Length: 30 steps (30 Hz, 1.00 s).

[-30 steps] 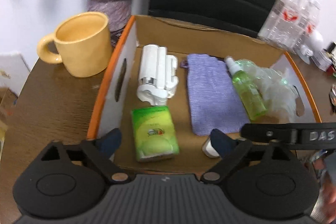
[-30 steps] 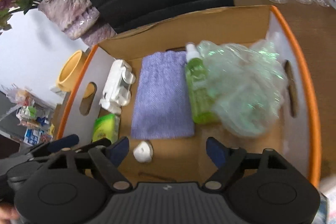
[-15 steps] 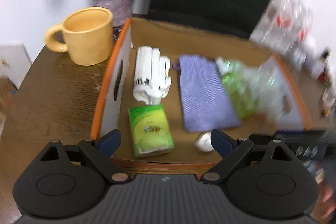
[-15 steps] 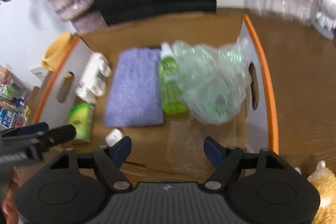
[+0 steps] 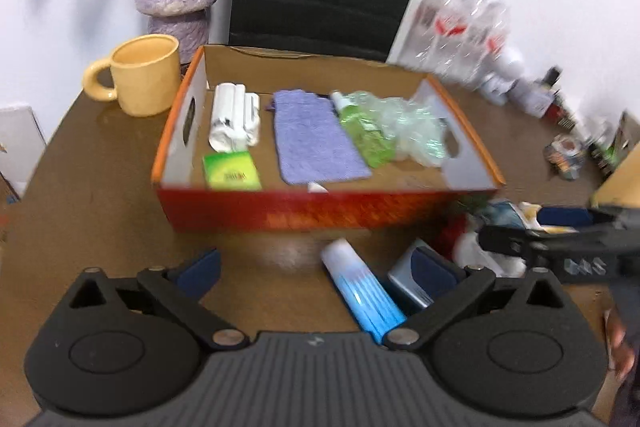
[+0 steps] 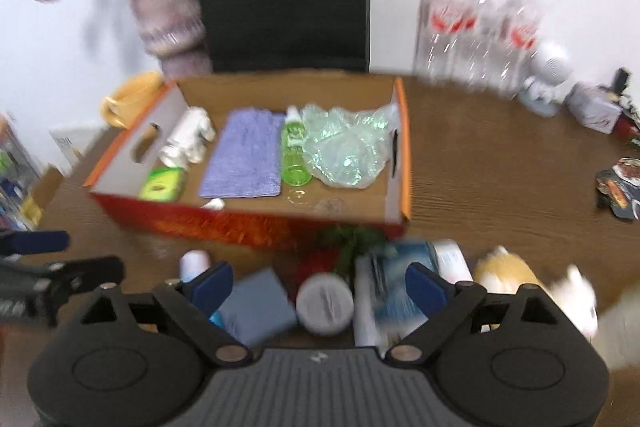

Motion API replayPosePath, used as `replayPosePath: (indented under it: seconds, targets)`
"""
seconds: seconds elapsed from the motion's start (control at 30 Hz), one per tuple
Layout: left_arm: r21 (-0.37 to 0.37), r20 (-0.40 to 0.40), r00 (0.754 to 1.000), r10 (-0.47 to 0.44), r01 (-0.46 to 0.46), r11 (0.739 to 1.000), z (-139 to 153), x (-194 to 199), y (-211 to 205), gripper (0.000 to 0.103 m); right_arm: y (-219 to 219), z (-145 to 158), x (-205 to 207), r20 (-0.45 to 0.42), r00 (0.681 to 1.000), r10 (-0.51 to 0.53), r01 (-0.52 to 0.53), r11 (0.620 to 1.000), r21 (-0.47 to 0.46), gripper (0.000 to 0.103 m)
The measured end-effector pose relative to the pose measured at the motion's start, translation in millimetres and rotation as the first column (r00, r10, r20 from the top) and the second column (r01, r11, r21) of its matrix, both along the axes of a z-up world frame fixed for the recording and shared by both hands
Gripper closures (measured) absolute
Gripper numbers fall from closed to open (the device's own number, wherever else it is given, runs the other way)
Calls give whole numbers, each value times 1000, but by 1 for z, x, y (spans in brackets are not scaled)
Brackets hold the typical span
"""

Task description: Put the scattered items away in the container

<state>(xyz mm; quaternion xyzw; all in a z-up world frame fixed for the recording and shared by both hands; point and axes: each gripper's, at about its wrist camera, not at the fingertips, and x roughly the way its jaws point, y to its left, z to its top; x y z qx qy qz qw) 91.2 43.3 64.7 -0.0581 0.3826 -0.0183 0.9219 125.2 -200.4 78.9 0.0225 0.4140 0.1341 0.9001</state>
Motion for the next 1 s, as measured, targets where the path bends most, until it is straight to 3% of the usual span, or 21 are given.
replayPosePath:
  seconds: [0.03,0.17,0.27,0.33,0.43,0.5,0.63,0.8,0.9,1.0]
  targets:
    - [4,13,1000,0,0,1000,-3,-11,-3,0,-7,-4,-18,29,1000,-3,3,1000,8,0]
    - [22,65,998,-3,1,1000,-17,-54,-13,0,-36,-19,-88,142,990,-17,12,999,41,0]
    - [42,97,994,48,-52,998,-40,-82,-22,0,-43,-54,-117,145,989,-17,11,999,38,0]
    - [71,113,993,35,-43,997,-53,-94,-32,0,-41,-66,-125,172,985,15,-18,1000,19,0]
    - [186,139,987,-79,52,981,-61,-100,-50,0,-40,-74,-128,204,978,48,-48,999,-4,0]
    - [220,139,985,-97,65,973,-65,-99,-57,0,-42,-73,-127,221,975,31,-31,1000,0,0]
    - [158,105,992,-71,54,986,-68,-93,-54,0,-45,-78,-129,231,973,16,-18,1000,6,0]
    - [90,105,994,-26,17,996,-69,-95,-38,0,-61,-81,-123,209,978,-22,-5,992,126,0]
    - [106,99,994,-34,23,994,-70,-95,-40,0,-73,-84,-118,185,979,-87,47,976,213,0]
    - [130,92,995,-41,29,991,-71,-94,-44,0,-72,-85,-118,187,978,-88,48,977,208,0]
